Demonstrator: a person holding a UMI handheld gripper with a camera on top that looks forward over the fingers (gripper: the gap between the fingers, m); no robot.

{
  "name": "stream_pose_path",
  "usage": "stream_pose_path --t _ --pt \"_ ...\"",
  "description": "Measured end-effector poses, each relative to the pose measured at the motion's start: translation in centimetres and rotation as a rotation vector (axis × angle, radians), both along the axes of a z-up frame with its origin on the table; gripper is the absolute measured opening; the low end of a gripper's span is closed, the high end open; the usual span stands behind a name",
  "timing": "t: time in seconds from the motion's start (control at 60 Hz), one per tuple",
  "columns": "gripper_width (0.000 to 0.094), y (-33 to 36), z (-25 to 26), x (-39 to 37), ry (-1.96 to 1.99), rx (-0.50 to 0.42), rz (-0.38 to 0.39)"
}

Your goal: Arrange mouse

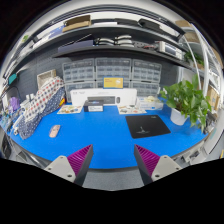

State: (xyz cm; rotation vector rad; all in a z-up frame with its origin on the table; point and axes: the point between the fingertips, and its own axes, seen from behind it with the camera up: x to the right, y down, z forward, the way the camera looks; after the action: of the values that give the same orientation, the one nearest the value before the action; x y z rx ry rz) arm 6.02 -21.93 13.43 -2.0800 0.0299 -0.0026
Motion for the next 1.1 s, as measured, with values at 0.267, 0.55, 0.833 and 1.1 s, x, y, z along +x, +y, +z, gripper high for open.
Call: stream_pose_path --t 0.267,0.55,0.833,1.1 --pt "0.0829 0.5 -5.3 -6.4 0.007 -0.082 0.08" --pt "0.0821 2.3 -11.7 -20.1 0.054 -0.185 0.219" --pt "0.0823 10.5 -13.4 -31.4 0.067 -0.2 0.301" --pt "0.0806 19.4 -14.1 -36.0 0.057 -0.208 0.279"
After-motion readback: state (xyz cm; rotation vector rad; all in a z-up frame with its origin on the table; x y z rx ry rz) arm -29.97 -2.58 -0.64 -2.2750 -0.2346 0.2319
